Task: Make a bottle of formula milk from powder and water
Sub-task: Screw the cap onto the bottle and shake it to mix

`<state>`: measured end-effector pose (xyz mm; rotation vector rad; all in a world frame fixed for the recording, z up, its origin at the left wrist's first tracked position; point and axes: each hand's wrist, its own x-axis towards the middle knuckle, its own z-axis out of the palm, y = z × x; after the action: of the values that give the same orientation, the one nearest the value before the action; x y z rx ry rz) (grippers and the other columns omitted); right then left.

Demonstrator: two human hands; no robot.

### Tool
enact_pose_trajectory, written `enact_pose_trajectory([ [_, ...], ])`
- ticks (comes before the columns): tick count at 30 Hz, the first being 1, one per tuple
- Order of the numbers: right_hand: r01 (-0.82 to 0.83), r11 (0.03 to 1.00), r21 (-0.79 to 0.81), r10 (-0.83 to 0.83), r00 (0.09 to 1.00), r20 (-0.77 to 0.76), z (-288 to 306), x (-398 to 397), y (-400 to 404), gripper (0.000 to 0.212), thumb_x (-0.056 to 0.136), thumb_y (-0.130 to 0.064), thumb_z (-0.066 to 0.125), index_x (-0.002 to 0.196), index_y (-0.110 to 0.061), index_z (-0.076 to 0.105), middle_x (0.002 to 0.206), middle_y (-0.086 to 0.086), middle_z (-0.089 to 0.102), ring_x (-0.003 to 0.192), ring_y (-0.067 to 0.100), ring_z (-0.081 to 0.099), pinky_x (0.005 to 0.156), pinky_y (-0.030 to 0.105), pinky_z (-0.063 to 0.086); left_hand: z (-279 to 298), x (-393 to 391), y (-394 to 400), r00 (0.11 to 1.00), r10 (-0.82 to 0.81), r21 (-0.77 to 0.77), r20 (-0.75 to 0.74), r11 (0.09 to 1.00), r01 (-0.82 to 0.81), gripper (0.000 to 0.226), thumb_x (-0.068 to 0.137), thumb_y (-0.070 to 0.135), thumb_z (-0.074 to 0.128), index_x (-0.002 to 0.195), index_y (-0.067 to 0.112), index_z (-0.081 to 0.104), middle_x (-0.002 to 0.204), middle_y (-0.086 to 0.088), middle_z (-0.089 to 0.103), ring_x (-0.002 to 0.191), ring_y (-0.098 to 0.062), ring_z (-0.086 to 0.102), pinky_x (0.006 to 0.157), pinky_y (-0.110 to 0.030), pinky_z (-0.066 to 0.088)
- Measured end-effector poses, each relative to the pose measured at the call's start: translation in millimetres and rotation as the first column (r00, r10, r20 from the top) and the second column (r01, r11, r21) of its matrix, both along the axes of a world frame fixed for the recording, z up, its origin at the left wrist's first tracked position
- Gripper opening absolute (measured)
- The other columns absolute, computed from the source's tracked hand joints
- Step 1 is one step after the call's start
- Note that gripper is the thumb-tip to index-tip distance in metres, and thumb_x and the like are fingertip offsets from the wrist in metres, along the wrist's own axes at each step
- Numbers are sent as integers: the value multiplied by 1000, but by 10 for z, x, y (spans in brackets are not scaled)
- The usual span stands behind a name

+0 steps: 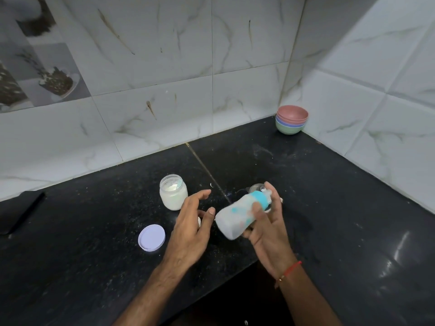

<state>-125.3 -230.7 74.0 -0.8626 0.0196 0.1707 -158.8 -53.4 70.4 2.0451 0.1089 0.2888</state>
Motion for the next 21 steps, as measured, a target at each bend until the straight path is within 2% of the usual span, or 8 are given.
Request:
enact_pose_trajectory([
  [3, 102, 982, 161, -96, 994, -46, -20, 27, -10, 66, 90, -35, 69, 150, -29, 44, 131, 7, 69, 109, 26, 71, 77, 44, 63, -1, -3, 13, 1000, -4, -1, 1, 1000, 4, 39, 105, 26, 58, 138, 44, 49, 135, 31, 51, 99, 3, 62, 89, -39, 57],
  [7, 321, 772, 548, -189, 940, -285, -79, 200, -136, 59, 102, -45, 55, 149, -11, 48, 132, 17, 69, 114, 25, 72, 78, 33, 65, 1, -15, 27, 1000, -2, -10, 1, 1000, 2, 38, 105, 27, 58, 139, 40, 50, 135, 27, 52, 103, 3, 61, 91, -40, 57],
  [9, 213, 904, 372, -164, 974, -158, -40, 110, -134, 51, 100, -38, 57, 147, -20, 48, 135, 14, 67, 108, 25, 74, 74, 36, 65, -5, -27, 28, 1000, -8, -5, 1, 1000, 8, 38, 105, 28, 58, 139, 42, 50, 135, 29, 51, 101, 2, 62, 91, -42, 58],
  [11, 65, 996, -59, -59, 994, 93, -6, 17, -137, 62, 89, -23, 68, 145, -36, 43, 126, 3, 68, 102, 22, 73, 74, 41, 63, -10, -30, 26, 1000, -11, -1, 1, 1000, 11, 39, 105, 28, 58, 137, 47, 48, 135, 31, 50, 101, 1, 62, 91, -42, 58],
  [14, -69, 921, -383, 187, 942, 279, -22, -70, -121, 83, 81, -8, 84, 145, -41, 42, 115, -3, 71, 103, 23, 70, 86, 45, 61, -3, -34, 20, 1000, -14, -1, 5, 1000, 14, 40, 105, 27, 58, 136, 49, 47, 136, 32, 50, 101, 3, 61, 90, -39, 57],
  [16, 93, 976, -199, -52, 978, 200, -18, -47, -94, 78, 83, -22, 83, 147, -40, 42, 126, 3, 68, 104, 25, 71, 81, 51, 62, 2, -31, 19, 1000, -17, -6, 8, 1000, 17, 40, 105, 26, 58, 136, 49, 47, 136, 30, 50, 100, 3, 61, 89, -37, 57],
  [18, 278, 944, 176, -273, 961, -48, -27, 53, -98, 65, 91, -35, 68, 150, -29, 41, 139, 7, 63, 105, 23, 74, 75, 45, 63, -7, -33, 27, 1000, -13, -16, 15, 1000, 13, 40, 105, 24, 58, 136, 46, 47, 136, 29, 50, 101, 2, 61, 90, -35, 56],
  [21, 367, 818, 443, -306, 930, -205, -106, 161, -137, 55, 102, -43, 54, 150, -18, 45, 150, 14, 55, 111, 24, 74, 78, 38, 64, -38, -43, 48, 1000, -4, -15, 8, 1000, 4, 40, 105, 25, 58, 138, 44, 48, 136, 27, 51, 102, 2, 61, 89, -33, 54],
])
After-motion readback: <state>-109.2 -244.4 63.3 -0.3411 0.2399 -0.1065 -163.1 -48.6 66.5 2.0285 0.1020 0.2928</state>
